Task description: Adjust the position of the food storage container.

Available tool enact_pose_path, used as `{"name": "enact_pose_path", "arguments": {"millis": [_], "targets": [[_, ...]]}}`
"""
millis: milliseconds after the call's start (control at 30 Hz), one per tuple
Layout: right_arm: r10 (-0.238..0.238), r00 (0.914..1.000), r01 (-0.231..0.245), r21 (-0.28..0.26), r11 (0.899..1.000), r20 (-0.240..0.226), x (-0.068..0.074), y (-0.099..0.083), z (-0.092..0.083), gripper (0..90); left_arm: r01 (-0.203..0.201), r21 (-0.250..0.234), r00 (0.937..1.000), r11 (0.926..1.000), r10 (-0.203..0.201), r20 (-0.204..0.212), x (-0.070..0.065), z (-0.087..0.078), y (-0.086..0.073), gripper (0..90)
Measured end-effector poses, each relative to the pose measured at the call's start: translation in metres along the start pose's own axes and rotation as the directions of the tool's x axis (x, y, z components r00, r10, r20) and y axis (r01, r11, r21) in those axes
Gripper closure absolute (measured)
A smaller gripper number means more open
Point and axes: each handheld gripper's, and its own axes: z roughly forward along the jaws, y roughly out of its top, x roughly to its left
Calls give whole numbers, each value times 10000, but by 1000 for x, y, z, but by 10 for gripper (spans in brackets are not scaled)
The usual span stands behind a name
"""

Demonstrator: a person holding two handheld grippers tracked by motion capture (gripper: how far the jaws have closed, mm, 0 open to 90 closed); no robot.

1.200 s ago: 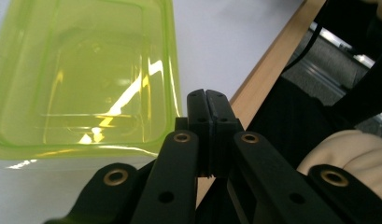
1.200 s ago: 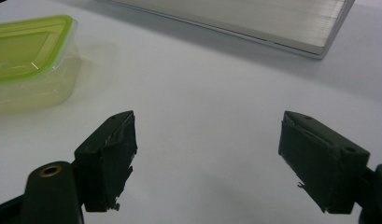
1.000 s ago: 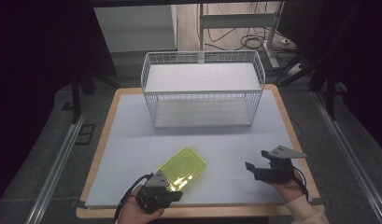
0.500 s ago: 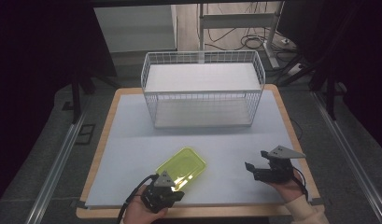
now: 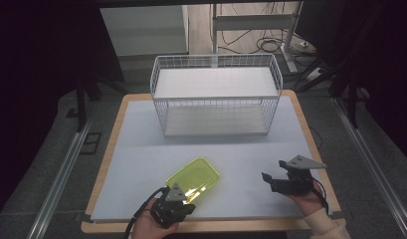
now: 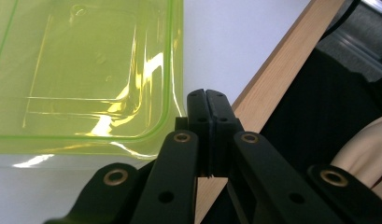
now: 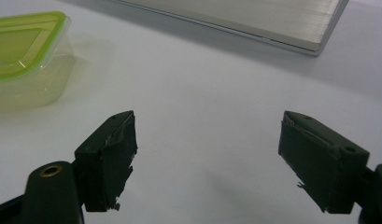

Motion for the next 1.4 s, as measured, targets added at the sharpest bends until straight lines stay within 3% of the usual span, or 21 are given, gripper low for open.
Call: {"name": "enact_pose_path", "arguments": {"millis": [333,767,1033,1400], "targets": [[7,10000,-7,32,10000,27,0,0,0,193,274,-41,9996,9996,-275,-116,10,-4,-3,900],[5,10000,-5,39,10000,36,0,-1,1,194,527,-116,9963,9985,-533,-675,25,-10,-6,900],[23,10000,-23,68,10000,27,0,-1,1,194,748,-92,9907,9972,-754,-1129,37,-11,-8,900],[9,10000,-10,75,10000,46,0,-1,2,193,975,-250,9896,9949,-996,-1036,44,-12,-9,900]]}}
